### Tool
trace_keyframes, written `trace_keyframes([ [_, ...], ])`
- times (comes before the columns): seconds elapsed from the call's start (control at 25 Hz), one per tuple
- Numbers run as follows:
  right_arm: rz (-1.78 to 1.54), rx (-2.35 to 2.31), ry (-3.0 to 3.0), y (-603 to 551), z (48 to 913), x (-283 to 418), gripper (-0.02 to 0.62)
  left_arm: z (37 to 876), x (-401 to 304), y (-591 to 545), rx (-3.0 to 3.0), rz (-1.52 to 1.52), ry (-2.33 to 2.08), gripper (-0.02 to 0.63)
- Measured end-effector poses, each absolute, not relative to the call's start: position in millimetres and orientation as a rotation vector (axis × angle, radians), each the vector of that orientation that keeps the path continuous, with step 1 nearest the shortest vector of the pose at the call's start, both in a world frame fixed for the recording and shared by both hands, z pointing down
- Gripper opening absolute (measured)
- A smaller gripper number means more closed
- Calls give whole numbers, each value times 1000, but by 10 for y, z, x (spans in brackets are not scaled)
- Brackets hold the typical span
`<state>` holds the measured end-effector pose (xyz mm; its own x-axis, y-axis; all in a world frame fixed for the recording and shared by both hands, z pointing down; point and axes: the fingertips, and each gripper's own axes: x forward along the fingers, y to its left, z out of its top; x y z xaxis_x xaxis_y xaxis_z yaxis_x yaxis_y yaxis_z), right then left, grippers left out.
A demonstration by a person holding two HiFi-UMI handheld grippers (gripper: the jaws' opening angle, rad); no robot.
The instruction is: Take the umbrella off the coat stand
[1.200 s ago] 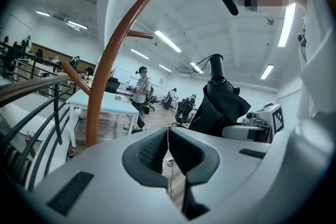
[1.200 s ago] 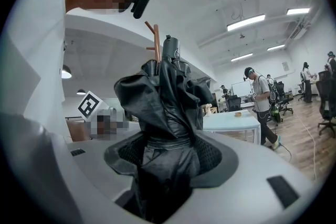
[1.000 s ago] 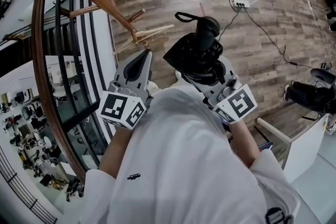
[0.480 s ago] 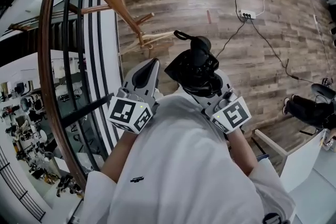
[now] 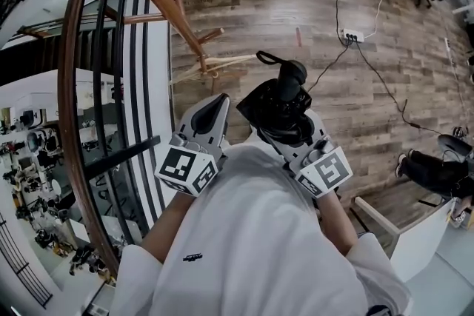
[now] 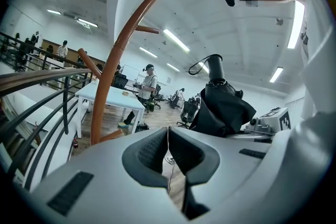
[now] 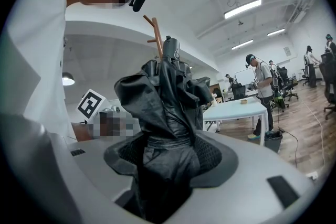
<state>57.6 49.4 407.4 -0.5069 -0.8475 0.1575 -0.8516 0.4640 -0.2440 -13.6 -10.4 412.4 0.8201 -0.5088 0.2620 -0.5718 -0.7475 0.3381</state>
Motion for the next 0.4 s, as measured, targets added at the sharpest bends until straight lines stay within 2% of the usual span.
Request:
trace_keyframes([
  [0.4, 471, 1556, -2687, 541, 4015, 500, 275, 4062, -172, -48, 2606, 211, -806, 23],
])
